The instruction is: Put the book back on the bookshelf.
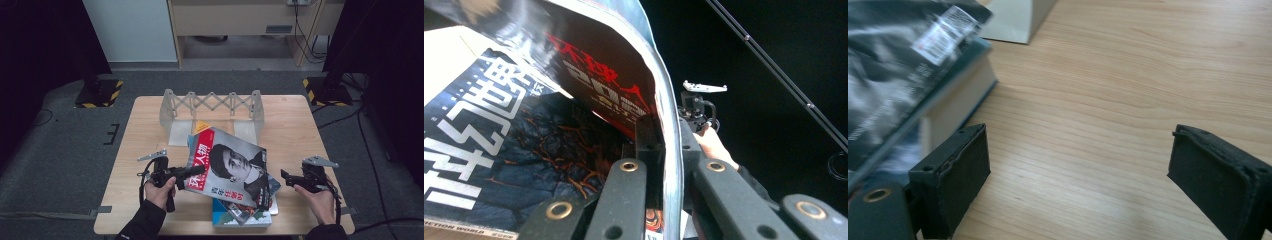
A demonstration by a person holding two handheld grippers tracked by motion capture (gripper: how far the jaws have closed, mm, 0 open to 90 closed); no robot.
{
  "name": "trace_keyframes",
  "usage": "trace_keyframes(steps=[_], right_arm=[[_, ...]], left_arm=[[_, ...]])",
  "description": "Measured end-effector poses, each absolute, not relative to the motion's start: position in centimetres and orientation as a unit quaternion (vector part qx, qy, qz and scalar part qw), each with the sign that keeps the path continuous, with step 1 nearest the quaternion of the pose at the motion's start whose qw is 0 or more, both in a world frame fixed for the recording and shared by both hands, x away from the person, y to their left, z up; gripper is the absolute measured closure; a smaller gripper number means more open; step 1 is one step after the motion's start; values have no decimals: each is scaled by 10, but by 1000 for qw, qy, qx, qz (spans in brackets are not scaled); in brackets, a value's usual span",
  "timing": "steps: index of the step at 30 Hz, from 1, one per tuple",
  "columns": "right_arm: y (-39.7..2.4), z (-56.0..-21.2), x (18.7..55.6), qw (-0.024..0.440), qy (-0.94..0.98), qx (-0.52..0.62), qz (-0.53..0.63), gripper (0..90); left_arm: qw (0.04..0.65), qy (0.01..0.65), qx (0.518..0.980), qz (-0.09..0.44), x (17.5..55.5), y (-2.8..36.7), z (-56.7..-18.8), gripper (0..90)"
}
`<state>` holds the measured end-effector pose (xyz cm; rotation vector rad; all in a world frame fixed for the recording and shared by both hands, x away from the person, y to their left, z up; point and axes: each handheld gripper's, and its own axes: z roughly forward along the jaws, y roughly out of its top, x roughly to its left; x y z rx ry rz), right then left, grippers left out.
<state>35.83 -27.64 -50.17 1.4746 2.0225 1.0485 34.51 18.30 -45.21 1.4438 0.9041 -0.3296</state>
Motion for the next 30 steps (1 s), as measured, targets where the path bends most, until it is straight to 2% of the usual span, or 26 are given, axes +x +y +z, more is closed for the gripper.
trace_keyframes(steps=[13, 19, 30], right_arm=[[-283, -506, 360, 223, 734, 539, 349, 96], [-283, -506, 360, 223, 732, 543, 347, 95], [-285, -507, 361, 225, 734, 543, 341, 95]], left_arm=[[660, 377, 637, -131, 348, 175, -433, 862], [682, 362, 623, -125, 349, 174, -420, 863], [705, 357, 604, -106, 349, 192, -403, 863]])
